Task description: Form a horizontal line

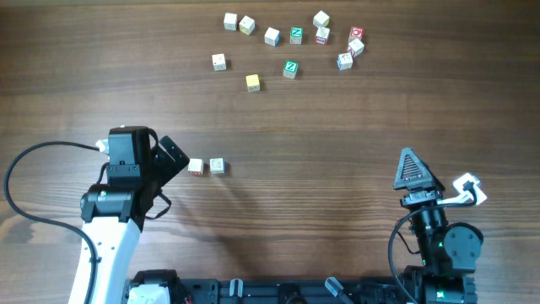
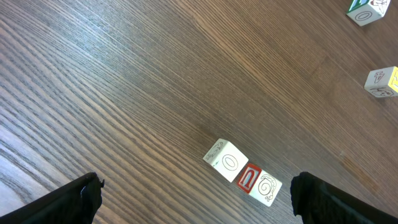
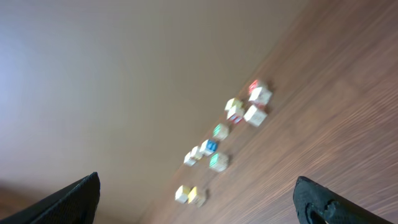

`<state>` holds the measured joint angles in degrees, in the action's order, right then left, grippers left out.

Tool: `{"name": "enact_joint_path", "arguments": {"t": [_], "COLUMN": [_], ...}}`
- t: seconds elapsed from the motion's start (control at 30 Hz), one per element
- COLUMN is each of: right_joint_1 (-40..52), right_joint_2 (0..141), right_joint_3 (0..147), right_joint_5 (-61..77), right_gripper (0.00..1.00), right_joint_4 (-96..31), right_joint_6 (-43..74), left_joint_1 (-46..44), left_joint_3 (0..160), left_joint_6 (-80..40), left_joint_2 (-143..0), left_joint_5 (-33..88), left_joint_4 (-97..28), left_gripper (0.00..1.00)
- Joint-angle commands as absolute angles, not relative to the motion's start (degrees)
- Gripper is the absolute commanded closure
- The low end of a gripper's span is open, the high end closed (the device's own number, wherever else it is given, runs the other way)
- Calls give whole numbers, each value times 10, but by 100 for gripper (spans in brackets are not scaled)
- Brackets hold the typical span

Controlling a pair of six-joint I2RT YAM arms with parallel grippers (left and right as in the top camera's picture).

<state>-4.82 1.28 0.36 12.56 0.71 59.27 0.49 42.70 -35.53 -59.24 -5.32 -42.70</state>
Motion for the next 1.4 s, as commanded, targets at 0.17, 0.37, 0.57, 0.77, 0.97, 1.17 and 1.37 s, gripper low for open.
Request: {"name": "enact_joint_path", "arguments": {"t": [0.17, 0.37, 0.57, 0.77, 0.97, 1.17, 1.37], "right_joint_1": [-51, -51, -51, -51, -48, -15, 47], "right_joint_2": [10, 57, 245, 484, 705, 877, 1018], "right_joint_3": [11, 68, 171, 327, 548, 732, 839], "right_joint_5": [235, 230, 230, 232, 234, 203, 93], "right_gripper": [0, 1, 1, 2, 2, 3, 2], "right_joint_4": [60, 59, 59, 36, -104, -176, -154], "right_joint_6": [509, 457, 391, 344, 270, 224, 196], "left_joint_1": [9, 9, 9, 9, 9, 9, 9], "left_joint_3": [431, 431, 431, 431, 431, 431, 431], "left_joint_6": [-365, -365, -365, -365, -365, -365, -365], "left_joint_2": [-592, -592, -592, -592, -592, -592, -592], "left_joint_5": [-63, -63, -63, -63, -63, -63, -63], "left_joint_4": [-427, -427, -427, -427, -427, -427, -427], "left_gripper": [0, 0, 0, 0, 0, 0, 0]}}
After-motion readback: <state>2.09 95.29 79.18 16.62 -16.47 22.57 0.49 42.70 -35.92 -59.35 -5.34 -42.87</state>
